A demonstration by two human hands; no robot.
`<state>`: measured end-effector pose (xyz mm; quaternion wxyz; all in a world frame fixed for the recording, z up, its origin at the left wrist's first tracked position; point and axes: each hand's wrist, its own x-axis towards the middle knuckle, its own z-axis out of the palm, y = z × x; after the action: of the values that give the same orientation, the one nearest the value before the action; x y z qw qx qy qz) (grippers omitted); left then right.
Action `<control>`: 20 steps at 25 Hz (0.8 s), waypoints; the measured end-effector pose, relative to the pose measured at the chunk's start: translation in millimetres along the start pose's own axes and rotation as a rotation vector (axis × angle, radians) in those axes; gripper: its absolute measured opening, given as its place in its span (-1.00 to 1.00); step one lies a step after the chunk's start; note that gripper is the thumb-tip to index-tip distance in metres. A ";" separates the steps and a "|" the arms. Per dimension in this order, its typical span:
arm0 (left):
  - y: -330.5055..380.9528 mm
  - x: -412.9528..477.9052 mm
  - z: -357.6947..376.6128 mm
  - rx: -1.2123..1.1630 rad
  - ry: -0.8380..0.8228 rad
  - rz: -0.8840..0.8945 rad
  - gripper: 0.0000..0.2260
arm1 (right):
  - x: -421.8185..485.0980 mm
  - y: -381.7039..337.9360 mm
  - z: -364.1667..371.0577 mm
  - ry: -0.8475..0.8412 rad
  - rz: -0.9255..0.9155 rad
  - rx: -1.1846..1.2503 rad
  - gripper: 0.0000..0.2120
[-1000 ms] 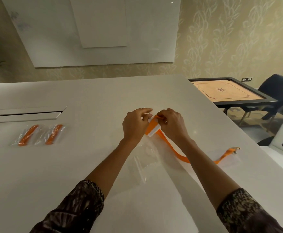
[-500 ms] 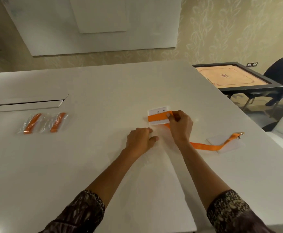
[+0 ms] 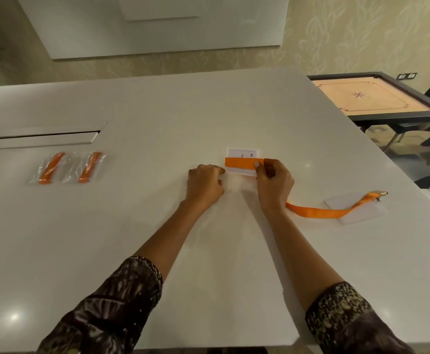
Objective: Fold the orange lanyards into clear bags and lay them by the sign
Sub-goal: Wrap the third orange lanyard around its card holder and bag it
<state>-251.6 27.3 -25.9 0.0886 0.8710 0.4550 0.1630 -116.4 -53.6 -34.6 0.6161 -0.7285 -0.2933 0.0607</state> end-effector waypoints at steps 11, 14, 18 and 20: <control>5.4 12.2 11.7 -0.072 0.145 -0.202 -0.76 | 9.4 2.4 -0.2 0.038 0.018 0.039 -0.90; 3.2 17.5 10.9 -0.134 0.247 -0.296 -0.83 | 9.5 2.7 0.0 0.060 0.008 0.061 -0.90; 0.3 17.7 14.4 -0.162 0.408 -0.390 -0.90 | 9.5 0.8 0.7 0.089 0.009 0.123 -0.91; -1.2 19.1 14.8 -0.180 0.426 -0.393 -0.92 | 8.7 -0.3 2.4 0.081 0.020 0.151 -0.90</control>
<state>-236.9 43.6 -36.1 0.0979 0.7010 0.6069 0.3616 -110.5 -47.1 -32.5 0.6799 -0.6848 -0.2554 0.0595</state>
